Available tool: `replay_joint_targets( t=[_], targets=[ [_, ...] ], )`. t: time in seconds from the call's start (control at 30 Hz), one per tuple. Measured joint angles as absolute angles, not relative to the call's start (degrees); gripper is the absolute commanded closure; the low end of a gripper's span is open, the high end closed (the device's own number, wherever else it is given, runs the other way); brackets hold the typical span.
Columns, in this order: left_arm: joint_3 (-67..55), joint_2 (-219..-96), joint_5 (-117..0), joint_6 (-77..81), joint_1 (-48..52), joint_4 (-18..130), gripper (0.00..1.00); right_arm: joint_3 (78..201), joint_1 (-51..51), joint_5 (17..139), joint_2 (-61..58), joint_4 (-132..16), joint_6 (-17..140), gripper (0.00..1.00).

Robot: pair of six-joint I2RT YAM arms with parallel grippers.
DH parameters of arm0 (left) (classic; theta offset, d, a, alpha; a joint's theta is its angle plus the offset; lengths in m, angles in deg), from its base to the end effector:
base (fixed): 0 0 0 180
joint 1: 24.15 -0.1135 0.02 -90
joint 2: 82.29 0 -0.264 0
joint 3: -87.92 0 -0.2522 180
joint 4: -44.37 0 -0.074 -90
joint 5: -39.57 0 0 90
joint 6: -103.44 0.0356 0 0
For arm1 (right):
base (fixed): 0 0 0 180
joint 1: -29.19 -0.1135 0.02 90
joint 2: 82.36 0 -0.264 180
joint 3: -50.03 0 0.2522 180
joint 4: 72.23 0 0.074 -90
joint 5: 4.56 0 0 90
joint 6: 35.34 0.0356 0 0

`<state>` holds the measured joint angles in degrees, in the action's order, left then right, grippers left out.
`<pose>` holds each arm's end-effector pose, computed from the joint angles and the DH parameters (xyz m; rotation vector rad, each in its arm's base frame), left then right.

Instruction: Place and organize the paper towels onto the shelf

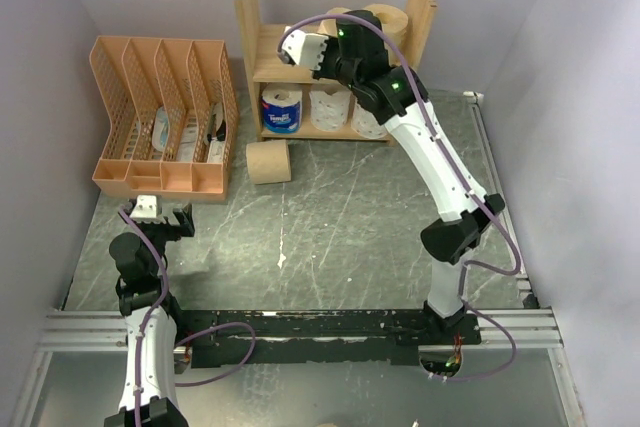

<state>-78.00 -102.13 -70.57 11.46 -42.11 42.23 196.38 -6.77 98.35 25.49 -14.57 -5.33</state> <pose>0.1273 0.0284 0.1710 -0.0144 1.6305 -0.0730 0.3292 0.2290 0.4861 -1.3238 1.4012 -0.4971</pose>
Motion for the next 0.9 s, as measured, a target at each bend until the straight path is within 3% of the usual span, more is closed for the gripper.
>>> replay_joint_targets(
  t=[0.63,0.67,0.7,0.8,0.83,0.9],
  targets=[
    [-78.00,-100.75,-70.88,11.46,-42.17,43.13,0.00,199.05,-6.95,105.41,36.00,-22.67,-10.46,0.98],
    [-78.00,-100.77,-70.88,11.46,-42.19,43.20,0.00,199.05,-7.08,105.62,36.24,-23.11,-10.79,0.93],
    [-78.00,-100.77,-70.88,11.46,-42.19,43.20,0.00,199.05,-7.17,106.02,36.51,-23.70,-11.03,0.78],
    [-78.00,-100.79,-70.88,11.46,-42.22,43.22,0.00,199.11,-7.14,106.83,37.34,-24.95,-11.31,0.11],
    [-78.00,-100.79,-70.88,11.46,-42.22,43.20,0.00,199.11,-7.10,107.07,37.55,-25.12,-11.34,0.01],
    [-78.00,-100.79,-70.88,11.46,-42.22,43.22,0.00,199.09,-7.03,107.11,37.75,-25.17,-11.29,0.00]
  ],
)
